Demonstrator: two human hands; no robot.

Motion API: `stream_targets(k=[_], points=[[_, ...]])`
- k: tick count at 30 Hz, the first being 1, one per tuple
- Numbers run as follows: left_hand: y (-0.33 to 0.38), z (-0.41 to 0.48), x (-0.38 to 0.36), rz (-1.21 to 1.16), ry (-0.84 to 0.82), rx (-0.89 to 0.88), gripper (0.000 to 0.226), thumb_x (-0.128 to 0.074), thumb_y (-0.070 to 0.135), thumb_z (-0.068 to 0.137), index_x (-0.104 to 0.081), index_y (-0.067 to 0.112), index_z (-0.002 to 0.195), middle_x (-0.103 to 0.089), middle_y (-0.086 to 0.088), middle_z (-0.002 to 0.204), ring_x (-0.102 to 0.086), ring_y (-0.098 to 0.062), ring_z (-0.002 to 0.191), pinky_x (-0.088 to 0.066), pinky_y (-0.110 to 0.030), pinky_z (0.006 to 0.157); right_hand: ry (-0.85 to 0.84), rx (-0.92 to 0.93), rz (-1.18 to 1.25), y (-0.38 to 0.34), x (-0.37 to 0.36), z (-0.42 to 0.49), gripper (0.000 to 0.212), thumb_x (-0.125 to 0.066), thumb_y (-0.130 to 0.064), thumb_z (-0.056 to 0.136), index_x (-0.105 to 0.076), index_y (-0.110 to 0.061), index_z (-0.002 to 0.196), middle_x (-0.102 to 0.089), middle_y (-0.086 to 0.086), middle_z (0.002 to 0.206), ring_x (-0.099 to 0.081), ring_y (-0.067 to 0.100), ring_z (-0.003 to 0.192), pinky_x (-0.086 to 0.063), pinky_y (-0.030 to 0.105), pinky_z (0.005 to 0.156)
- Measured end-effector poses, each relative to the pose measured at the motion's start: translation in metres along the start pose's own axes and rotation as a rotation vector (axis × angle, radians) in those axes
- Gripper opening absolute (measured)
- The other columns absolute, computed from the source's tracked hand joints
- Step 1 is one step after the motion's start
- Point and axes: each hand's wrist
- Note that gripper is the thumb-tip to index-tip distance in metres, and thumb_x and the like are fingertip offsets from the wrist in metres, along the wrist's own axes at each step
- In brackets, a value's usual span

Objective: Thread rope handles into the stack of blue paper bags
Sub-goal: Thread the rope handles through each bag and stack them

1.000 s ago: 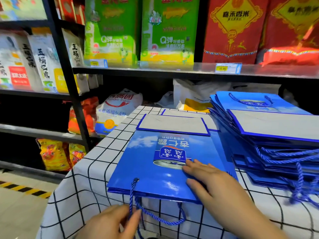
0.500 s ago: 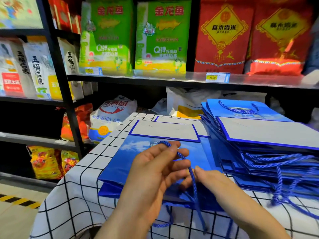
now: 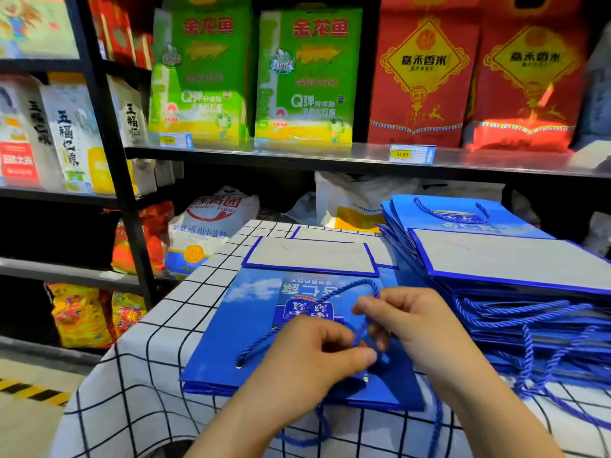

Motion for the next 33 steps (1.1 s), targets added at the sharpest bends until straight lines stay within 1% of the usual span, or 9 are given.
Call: stream_targets(k=[4,7,12,16,21,25,27,29,33], points=[[0.0,0.006,0.004,0.078,0.11,-0.063,0.042,-0.072,0.03,0.073,-0.054,-0.007,0.063,-0.033,-0.006,0.056,-0.028,-0.012,0.054,-0.021,-0.025,0.05,0.006,0.017,0.002,0.0,-0.004,0.007,0.021,-0.062,-0.011,0.082,-0.065,0.007,0.073,-0.055,0.0,0.047,-0.044,0.009,0.041,-0.04,0.016,0.047],[0.003,0.007,0.007,0.009,0.229,-0.09,0.039,-0.062,0.028,0.083,-0.058,-0.004,0.061,-0.026,0.003,0.048,-0.024,-0.009,0.049,-0.02,-0.02,0.046,-0.042,-0.005,-0.04,0.004,-0.002,-0.001,0.012,-0.063,-0.012,0.081,-0.071,-0.012,0.073,-0.066,0.001,0.058,-0.051,0.008,0.049,-0.046,0.017,0.052],[0.001,0.014,0.003,-0.167,0.267,-0.033,0.031,-0.055,0.026,0.089,-0.07,0.001,0.078,-0.047,0.003,0.048,-0.035,-0.007,0.041,-0.029,-0.016,0.042,-0.089,-0.04,0.018,0.006,-0.001,-0.011,0.024,-0.064,0.0,0.078,-0.07,-0.022,0.082,-0.07,0.009,0.064,-0.057,0.016,0.056,-0.049,0.018,0.055],[0.003,0.018,-0.006,-0.051,0.223,-0.101,0.034,-0.053,0.024,0.091,-0.065,-0.001,0.072,-0.045,-0.003,0.052,-0.035,-0.009,0.048,-0.031,-0.023,0.05,0.025,-0.031,-0.025,0.007,-0.004,-0.011,0.03,-0.068,0.003,0.072,-0.066,-0.026,0.08,-0.066,0.008,0.056,-0.056,0.014,0.046,-0.05,0.02,0.054],[-0.003,0.019,-0.01,0.039,0.249,-0.085,0.037,-0.055,0.029,0.091,-0.065,0.021,0.056,-0.042,0.004,0.048,-0.037,-0.009,0.052,-0.031,-0.026,0.053,0.244,0.135,-0.344,0.018,-0.008,-0.015,0.035,-0.072,-0.012,0.074,-0.064,-0.029,0.103,-0.07,-0.018,0.067,-0.066,-0.001,0.07,-0.052,0.015,0.074],[-0.001,0.017,-0.013,0.065,0.317,-0.088,0.041,-0.053,0.026,0.089,-0.06,0.018,0.049,-0.046,0.001,0.046,-0.038,-0.011,0.049,-0.034,-0.028,0.052,0.291,0.325,-0.689,0.018,-0.017,-0.021,0.02,-0.07,-0.023,0.073,-0.07,-0.032,0.092,-0.071,-0.016,0.081,-0.064,0.009,0.078,-0.05,0.03,0.075],[-0.001,0.017,-0.012,0.025,0.341,-0.092,0.035,-0.055,0.025,0.088,-0.065,0.014,0.057,-0.058,-0.004,0.053,-0.048,-0.013,0.053,-0.041,-0.031,0.057,0.278,0.325,-0.687,0.021,-0.018,-0.019,0.016,-0.071,-0.023,0.073,-0.072,-0.03,0.087,-0.071,-0.013,0.08,-0.062,0.005,0.074,-0.048,0.024,0.072],[-0.001,0.017,-0.011,0.014,0.355,-0.094,0.032,-0.057,0.025,0.087,-0.063,0.005,0.064,-0.053,-0.009,0.053,-0.043,-0.015,0.052,-0.038,-0.033,0.054,0.241,0.305,-0.649,0.024,-0.019,-0.016,0.011,-0.071,-0.019,0.072,-0.073,-0.027,0.08,-0.07,-0.017,0.08,-0.061,0.005,0.072,-0.047,0.019,0.068],[0.001,0.015,-0.009,0.036,0.335,-0.074,0.028,-0.058,0.024,0.086,-0.065,0.008,0.064,-0.052,-0.003,0.052,-0.043,-0.012,0.052,-0.038,-0.028,0.054,0.196,0.308,-0.567,0.026,-0.02,-0.014,0.013,-0.067,-0.014,0.076,-0.074,-0.025,0.075,-0.063,-0.028,0.084,-0.058,-0.002,0.075,-0.041,0.008,0.064]])
Point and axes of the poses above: each hand's wrist, its own z-axis towards the middle knuckle, its own x-axis out of the back of the hand, y = z × x
